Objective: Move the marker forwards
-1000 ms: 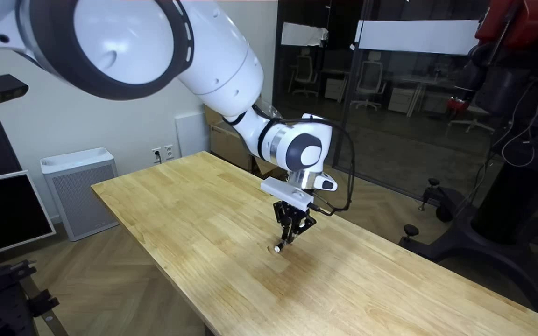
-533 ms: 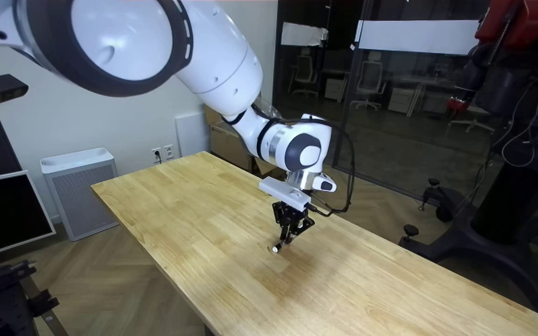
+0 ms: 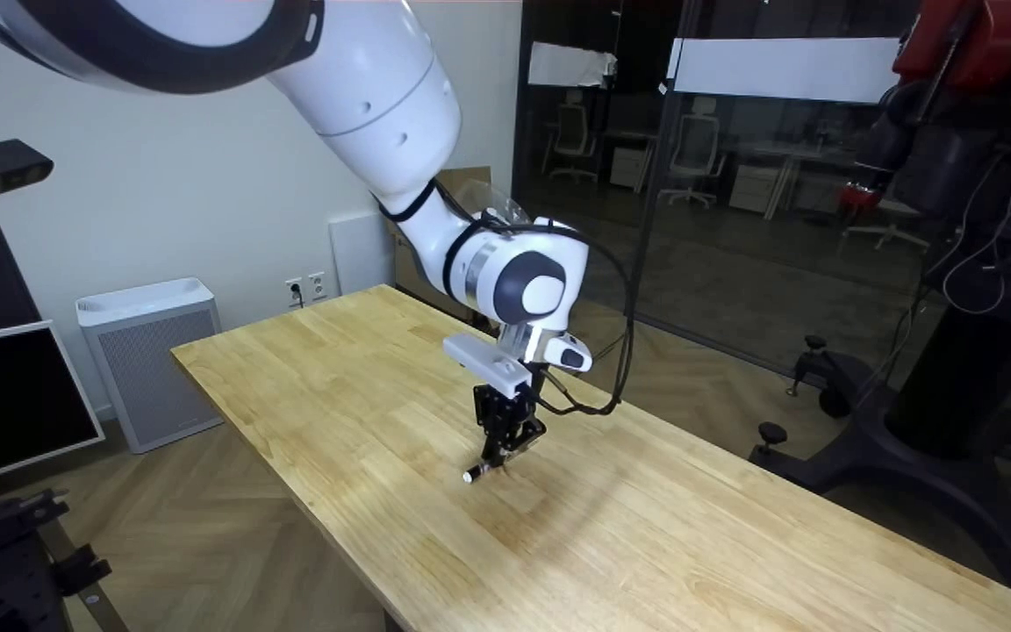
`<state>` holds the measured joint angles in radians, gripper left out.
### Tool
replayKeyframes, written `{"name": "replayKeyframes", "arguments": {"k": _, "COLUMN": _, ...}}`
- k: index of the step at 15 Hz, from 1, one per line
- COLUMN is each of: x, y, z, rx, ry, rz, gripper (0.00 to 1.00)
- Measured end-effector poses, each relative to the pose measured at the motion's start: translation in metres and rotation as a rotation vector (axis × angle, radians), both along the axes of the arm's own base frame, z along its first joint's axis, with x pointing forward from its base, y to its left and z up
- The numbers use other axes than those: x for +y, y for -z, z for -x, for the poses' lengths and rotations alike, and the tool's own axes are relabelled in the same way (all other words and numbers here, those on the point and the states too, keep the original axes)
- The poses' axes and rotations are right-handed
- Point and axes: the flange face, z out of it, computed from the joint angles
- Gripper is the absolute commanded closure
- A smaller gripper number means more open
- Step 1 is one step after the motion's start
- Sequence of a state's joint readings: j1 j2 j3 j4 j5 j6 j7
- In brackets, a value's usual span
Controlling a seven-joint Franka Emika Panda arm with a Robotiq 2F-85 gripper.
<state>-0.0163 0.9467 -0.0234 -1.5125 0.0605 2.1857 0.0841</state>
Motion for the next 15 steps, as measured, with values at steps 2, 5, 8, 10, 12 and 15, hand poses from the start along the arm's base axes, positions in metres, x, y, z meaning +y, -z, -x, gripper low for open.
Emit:
{"name": "replayKeyframes", "arguments": {"k": 2, "x": 0.012, "y": 0.001, "z": 0.016, "rx": 0.014, "ry": 0.021, "rz": 0.005, "gripper": 0.96}}
{"name": "replayKeyframes", "arguments": {"k": 5, "x": 0.027, "y": 0.001, "z": 0.037, "rx": 0.007, "ry": 0.052, "rz": 0.009, "gripper": 0.96}}
{"name": "replayKeyframes", "arguments": {"k": 8, "x": 0.035, "y": 0.0, "z": 0.053, "rx": -0.012, "ry": 0.074, "rz": 0.013, "gripper": 0.56}}
{"name": "replayKeyframes", "arguments": {"k": 10, "x": 0.04, "y": 0.005, "z": 0.067, "rx": -0.004, "ry": 0.086, "rz": 0.014, "gripper": 0.45}}
{"name": "replayKeyframes", "arguments": {"k": 12, "x": 0.045, "y": 0.011, "z": 0.078, "rx": -0.01, "ry": 0.095, "rz": 0.021, "gripper": 0.31}}
{"name": "replayKeyframes", "arguments": {"k": 15, "x": 0.052, "y": 0.011, "z": 0.093, "rx": -0.023, "ry": 0.115, "rz": 0.038, "gripper": 0.1}}
